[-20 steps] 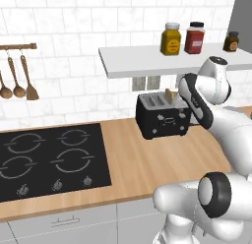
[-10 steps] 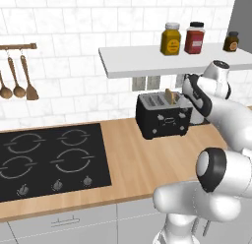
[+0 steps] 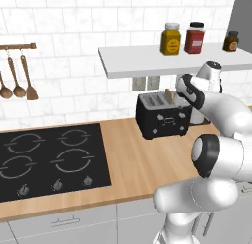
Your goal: Start the toaster. Once the lever pops up, take the bread to the plate on the dining counter.
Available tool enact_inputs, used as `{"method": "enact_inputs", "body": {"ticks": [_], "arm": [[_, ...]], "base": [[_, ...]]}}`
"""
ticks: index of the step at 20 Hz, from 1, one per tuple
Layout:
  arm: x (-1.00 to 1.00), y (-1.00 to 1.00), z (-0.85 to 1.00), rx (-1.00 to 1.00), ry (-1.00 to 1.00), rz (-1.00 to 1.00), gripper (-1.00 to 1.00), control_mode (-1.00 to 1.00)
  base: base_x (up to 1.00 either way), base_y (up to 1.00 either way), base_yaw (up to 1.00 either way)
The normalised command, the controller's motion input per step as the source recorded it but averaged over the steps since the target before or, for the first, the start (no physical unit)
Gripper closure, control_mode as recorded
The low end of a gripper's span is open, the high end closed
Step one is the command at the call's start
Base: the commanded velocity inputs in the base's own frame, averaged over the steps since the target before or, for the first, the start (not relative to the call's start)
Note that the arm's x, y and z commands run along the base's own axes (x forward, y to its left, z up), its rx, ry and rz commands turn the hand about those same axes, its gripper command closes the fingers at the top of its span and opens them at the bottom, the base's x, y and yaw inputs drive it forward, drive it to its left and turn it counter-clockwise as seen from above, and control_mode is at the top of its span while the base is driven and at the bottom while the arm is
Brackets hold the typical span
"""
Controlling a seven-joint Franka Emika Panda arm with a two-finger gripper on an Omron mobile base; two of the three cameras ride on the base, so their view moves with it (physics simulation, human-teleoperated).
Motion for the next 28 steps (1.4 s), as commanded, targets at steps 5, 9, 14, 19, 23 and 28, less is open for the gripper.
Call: {"method": "enact_inputs", "body": {"ticks": [5, 9, 14, 19, 23, 28], "arm": [[0.23, 0.26, -0.05, 0.0, 0.0, -0.04, -1.0, -1.0], [0.16, 0.38, -0.09, -0.02, 0.0, -0.04, -1.0, -1.0], [0.23, 0.22, -0.12, -0.01, 0.0, -0.03, -1.0, -1.0], [0.39, 0.03, -0.15, 0.0, 0.0, -0.01, -1.0, -1.0], [0.36, 0.01, -0.32, 0.0, 0.0, 0.0, -1.0, -1.0], [0.15, 0.02, -0.42, -0.02, 0.0, 0.0, -1.0, -1.0]], "base": [[0.0, 0.0, 0.0], [0.0, 0.0, 0.0], [0.0, 0.0, 0.0], [0.0, 0.0, 0.0], [0.0, 0.0, 0.0], [0.0, 0.0, 0.0]]}}
